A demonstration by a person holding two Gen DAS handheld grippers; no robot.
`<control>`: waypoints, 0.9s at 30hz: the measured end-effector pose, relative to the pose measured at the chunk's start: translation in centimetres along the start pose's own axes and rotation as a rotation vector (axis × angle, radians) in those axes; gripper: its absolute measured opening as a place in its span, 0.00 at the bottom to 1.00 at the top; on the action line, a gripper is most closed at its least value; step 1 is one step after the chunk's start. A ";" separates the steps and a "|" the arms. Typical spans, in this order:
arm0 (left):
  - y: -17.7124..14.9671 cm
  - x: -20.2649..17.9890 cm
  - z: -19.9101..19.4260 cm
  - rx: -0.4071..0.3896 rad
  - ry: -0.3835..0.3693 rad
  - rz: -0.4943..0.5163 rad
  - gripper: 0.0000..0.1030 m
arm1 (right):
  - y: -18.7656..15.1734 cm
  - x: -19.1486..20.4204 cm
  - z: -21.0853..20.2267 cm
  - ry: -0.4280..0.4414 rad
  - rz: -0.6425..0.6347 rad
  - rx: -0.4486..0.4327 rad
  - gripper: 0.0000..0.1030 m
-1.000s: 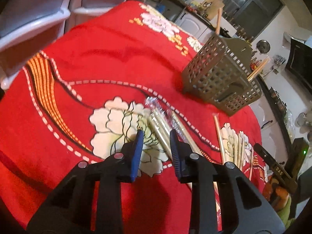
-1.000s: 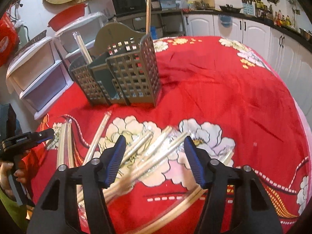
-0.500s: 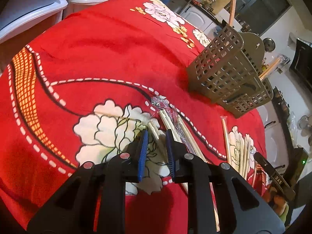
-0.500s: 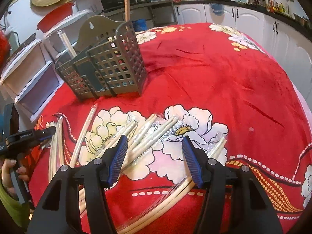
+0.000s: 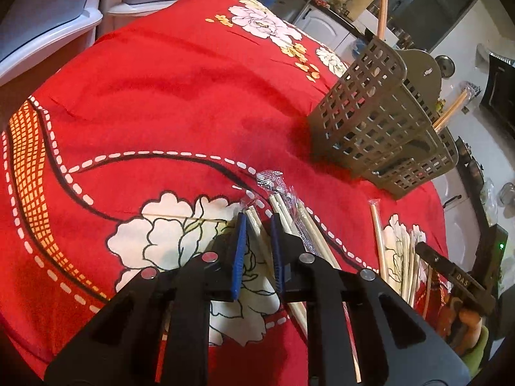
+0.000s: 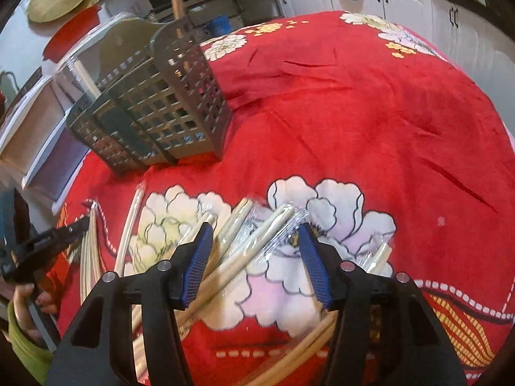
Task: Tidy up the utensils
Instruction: 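Grasp a wooden chopstick with the right tool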
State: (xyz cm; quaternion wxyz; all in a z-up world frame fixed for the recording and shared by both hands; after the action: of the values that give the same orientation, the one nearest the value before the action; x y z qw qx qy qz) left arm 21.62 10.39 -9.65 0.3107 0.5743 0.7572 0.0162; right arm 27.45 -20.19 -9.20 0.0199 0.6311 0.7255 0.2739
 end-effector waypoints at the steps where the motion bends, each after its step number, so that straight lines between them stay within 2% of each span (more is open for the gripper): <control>1: 0.0 0.0 0.0 -0.002 0.000 0.001 0.07 | 0.1 0.0 0.1 0.003 0.005 0.001 0.49; 6: 0.4 0.0 0.2 -0.013 -0.001 -0.005 0.06 | 1.1 -0.6 0.5 0.001 0.030 -0.008 0.35; 8: 0.6 0.0 0.2 -0.015 -0.002 -0.008 0.05 | 1.4 -1.0 0.6 -0.001 0.038 -0.012 0.25; 13: 1.0 -0.1 -0.4 -0.028 -0.009 -0.013 0.04 | 2.0 -1.3 0.5 0.072 0.072 -0.016 0.09; 19: 1.5 -0.7 -2.1 -0.064 -0.020 -0.003 0.03 | 2.2 0.1 -0.9 0.127 0.044 -0.047 0.06; 27: 3.0 -2.6 -5.8 -0.147 -0.038 0.047 0.01 | 3.7 4.3 -5.9 0.188 -0.089 -0.159 0.05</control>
State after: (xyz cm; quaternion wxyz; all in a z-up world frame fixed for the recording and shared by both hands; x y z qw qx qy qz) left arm 21.74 11.08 -2.69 0.3660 0.5679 0.7341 0.0683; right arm 27.72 -18.16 -1.29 0.0139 0.5662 0.7276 0.3871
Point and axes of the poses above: each gripper's, at about its wrist camera, not at the fingertips, and z roughly the way its jaws point, x to its left, y to its top, the point moved 7 cm from there along z, roughly the way its jaws point, and after that the axes turned 8 degrees about x, right-handed, at the moved point
